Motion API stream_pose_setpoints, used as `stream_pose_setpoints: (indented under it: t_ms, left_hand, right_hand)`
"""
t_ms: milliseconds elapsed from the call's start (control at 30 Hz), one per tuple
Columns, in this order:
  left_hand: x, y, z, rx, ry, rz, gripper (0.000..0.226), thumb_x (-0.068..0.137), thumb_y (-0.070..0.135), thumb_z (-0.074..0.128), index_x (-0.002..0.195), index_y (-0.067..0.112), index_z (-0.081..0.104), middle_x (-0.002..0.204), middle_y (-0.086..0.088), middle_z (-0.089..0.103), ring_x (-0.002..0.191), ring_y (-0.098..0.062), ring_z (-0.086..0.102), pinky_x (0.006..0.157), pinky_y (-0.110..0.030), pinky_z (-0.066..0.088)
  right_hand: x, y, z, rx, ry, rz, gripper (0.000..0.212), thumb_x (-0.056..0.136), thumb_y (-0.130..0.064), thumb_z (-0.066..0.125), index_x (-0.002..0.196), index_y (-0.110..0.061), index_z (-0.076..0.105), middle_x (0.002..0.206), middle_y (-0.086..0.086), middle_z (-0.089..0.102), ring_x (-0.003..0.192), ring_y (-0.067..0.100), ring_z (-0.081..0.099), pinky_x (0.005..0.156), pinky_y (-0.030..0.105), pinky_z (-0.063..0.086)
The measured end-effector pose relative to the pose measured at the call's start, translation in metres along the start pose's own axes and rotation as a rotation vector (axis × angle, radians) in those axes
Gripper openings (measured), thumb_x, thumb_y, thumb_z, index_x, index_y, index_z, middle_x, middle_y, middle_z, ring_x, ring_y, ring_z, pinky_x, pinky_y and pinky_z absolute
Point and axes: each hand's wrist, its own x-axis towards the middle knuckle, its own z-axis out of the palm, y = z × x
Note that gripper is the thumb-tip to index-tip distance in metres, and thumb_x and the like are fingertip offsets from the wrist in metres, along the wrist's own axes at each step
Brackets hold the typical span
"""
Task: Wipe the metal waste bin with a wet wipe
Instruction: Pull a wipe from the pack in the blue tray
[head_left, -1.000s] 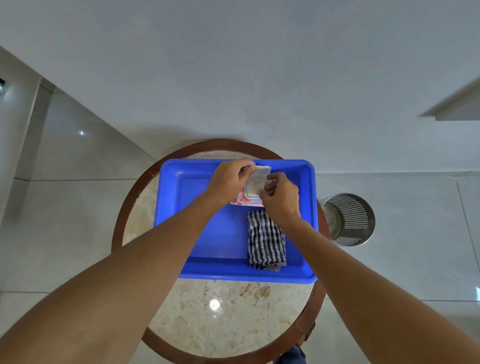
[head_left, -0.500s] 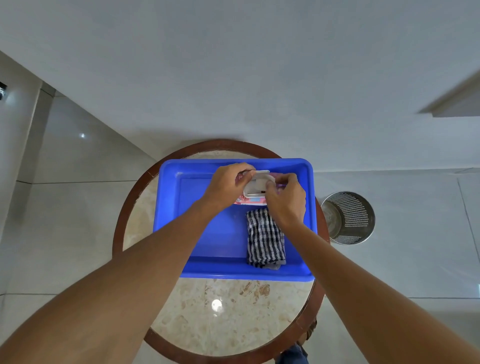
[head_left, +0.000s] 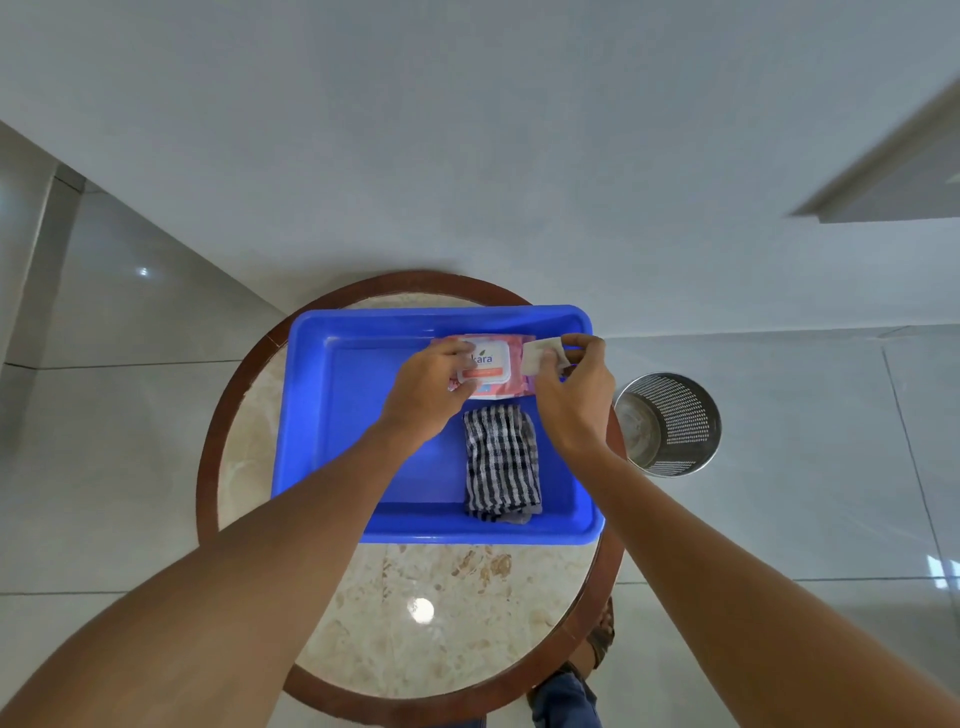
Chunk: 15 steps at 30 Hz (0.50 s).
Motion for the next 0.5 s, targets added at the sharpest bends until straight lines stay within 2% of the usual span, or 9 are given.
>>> stream_pose_setpoints:
  t_ms: [167,300,400,500]
  left_hand:
    - [0.001,-0.001,0.001,0.04,-0.017,0.02,0.032,0.099,0.015,0.077,0.125,-0.003,0.078,0.148,-0.014,0.068,0.132,-0.034,0.067,0.102,-0.046,0.061]
    - [-0.001,0.003,0.006,0.078,0.009,-0.003,0.027,0.099,0.014,0.075,0.123,0.001,0.08,0.149,-0.008,0.066,0.127,-0.029,0.068,0.094,-0.04,0.061]
    - [0.0,0.012,0.005,0.099,0.029,-0.032,0.029,0.098,0.015,0.077,0.123,0.002,0.08,0.149,-0.005,0.066,0.131,-0.027,0.065,0.098,-0.041,0.059]
    - [-0.002,0.03,0.0,0.054,0.083,0.026,0.031,0.096,0.021,0.077,0.122,0.004,0.081,0.135,-0.006,0.074,0.125,-0.027,0.068,0.097,-0.044,0.06]
  right_hand:
    - [-0.009,0.012,-0.002,0.009,-0.021,-0.006,0.017,0.107,-0.021,0.063,0.124,-0.016,0.062,0.093,-0.017,0.064,0.079,0.003,0.064,0.07,0.018,0.051]
    - [-0.014,0.016,-0.003,0.011,-0.033,-0.009,0.014,0.107,-0.022,0.064,0.12,-0.018,0.065,0.096,-0.013,0.069,0.078,0.0,0.066,0.065,0.01,0.053]
    - [-0.014,0.014,-0.005,0.018,-0.039,-0.006,0.017,0.107,-0.023,0.065,0.122,-0.016,0.068,0.099,-0.008,0.073,0.08,0.0,0.068,0.066,0.008,0.054]
    - [-0.013,0.01,-0.009,0.027,-0.044,-0.004,0.02,0.107,-0.023,0.066,0.124,-0.013,0.07,0.099,-0.006,0.074,0.082,0.002,0.069,0.068,0.012,0.054]
